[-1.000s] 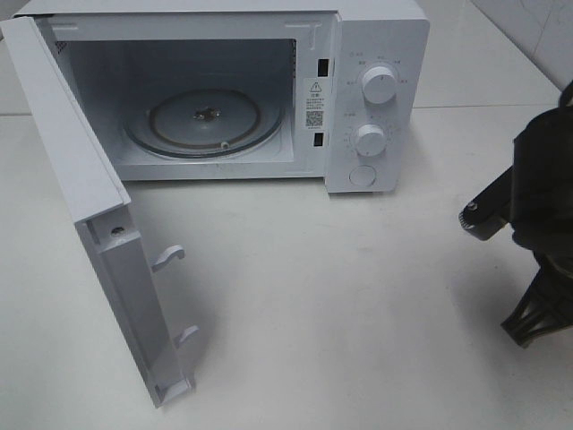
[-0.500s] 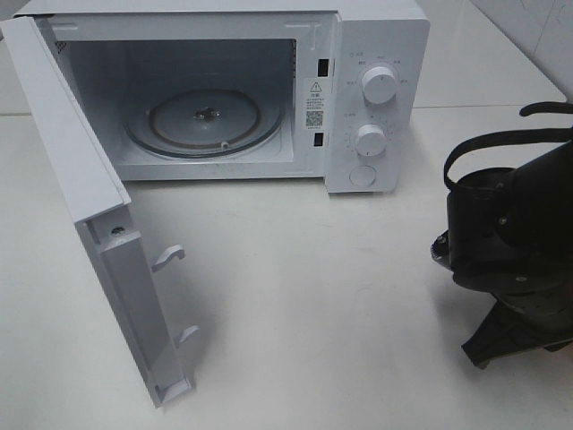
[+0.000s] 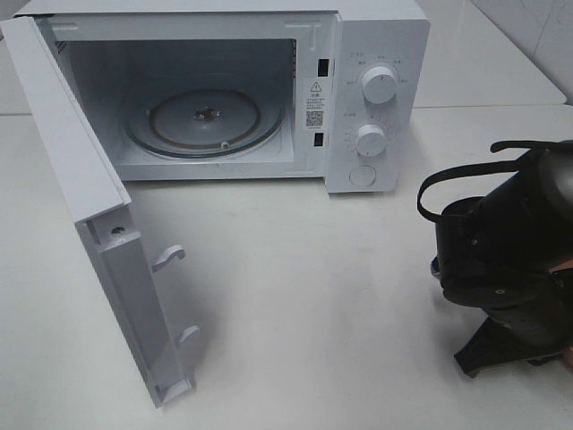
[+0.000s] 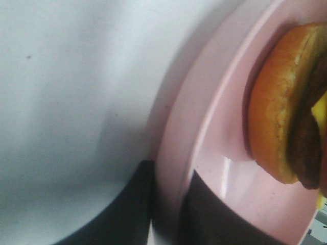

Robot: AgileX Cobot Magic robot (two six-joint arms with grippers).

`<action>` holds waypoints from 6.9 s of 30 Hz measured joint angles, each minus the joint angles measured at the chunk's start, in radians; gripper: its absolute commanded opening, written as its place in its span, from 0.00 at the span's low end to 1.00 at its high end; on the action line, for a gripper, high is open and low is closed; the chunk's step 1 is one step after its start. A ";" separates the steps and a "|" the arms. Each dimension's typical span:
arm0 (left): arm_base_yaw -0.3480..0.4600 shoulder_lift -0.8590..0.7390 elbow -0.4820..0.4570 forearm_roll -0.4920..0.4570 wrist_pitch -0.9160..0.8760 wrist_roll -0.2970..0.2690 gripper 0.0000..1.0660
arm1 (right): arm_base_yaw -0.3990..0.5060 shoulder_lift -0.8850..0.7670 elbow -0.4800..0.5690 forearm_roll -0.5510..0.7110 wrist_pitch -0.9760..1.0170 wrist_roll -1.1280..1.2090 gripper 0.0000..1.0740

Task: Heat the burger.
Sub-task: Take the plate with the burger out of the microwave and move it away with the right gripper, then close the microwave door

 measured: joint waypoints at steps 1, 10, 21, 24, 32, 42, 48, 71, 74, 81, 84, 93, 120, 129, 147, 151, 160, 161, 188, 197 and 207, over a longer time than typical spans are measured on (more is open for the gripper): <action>0.000 0.000 0.000 0.000 0.000 0.000 0.87 | 0.000 0.000 0.000 0.000 0.000 0.000 0.20; 0.000 0.000 0.000 0.000 0.000 0.000 0.87 | 0.000 -0.010 0.000 -0.002 0.029 -0.011 0.52; 0.000 0.000 0.000 0.000 0.000 0.000 0.87 | 0.010 -0.192 0.000 0.118 0.018 -0.171 0.54; 0.000 0.000 0.000 0.000 0.000 0.000 0.87 | 0.010 -0.235 0.000 0.162 0.010 -0.222 0.54; 0.000 0.000 0.000 0.000 0.000 0.000 0.87 | 0.010 -0.416 0.001 0.331 -0.008 -0.428 0.54; 0.000 0.000 0.000 0.000 0.000 0.000 0.87 | 0.010 -0.723 0.001 0.584 -0.011 -0.766 0.66; 0.000 0.000 0.000 0.000 0.000 0.000 0.87 | 0.010 -0.845 0.001 0.627 -0.004 -0.819 0.76; 0.000 0.000 0.000 0.000 0.000 0.000 0.87 | -0.169 -1.437 0.001 0.742 0.193 -1.080 0.71; 0.000 0.000 0.000 0.000 0.000 0.000 0.87 | -0.250 -1.521 0.003 0.776 0.200 -1.117 0.71; 0.000 0.000 0.000 0.000 0.000 0.000 0.87 | -0.352 -1.644 0.063 0.809 0.194 -1.122 0.71; 0.000 0.000 0.000 0.000 0.000 0.000 0.87 | -0.418 -1.719 0.113 0.824 0.186 -1.122 0.71; 0.000 0.000 0.000 0.000 0.000 0.000 0.87 | -0.509 -1.850 0.155 0.848 0.145 -1.122 0.71; 0.000 0.000 0.000 0.000 0.000 0.000 0.87 | -0.563 -1.911 0.155 0.848 0.143 -1.115 0.71; 0.000 0.000 0.000 0.000 0.000 0.000 0.87 | -0.563 -1.911 0.155 0.848 0.143 -1.115 0.71; 0.000 0.000 0.000 -0.001 0.000 0.000 0.87 | -0.563 -1.911 0.155 0.848 0.143 -1.115 0.71; 0.000 0.000 0.000 -0.001 0.000 0.000 0.86 | -0.563 -1.911 0.155 0.848 0.143 -1.115 0.71; 0.000 0.095 -0.018 -0.002 -0.083 0.000 0.59 | -0.563 -1.911 0.155 0.848 0.143 -1.115 0.71; 0.000 0.095 -0.018 -0.002 -0.083 0.000 0.59 | -0.563 -1.911 0.155 0.848 0.143 -1.115 0.71; 0.000 0.409 0.251 -0.028 -0.865 0.096 0.00 | -0.563 -1.911 0.155 0.848 0.143 -1.115 0.71; 0.000 0.538 0.338 -0.034 -1.190 0.129 0.00 | -0.563 -1.911 0.155 0.848 0.143 -1.115 0.71; 0.000 0.815 0.339 -0.024 -1.442 0.129 0.00 | -0.563 -1.911 0.155 0.848 0.143 -1.115 0.71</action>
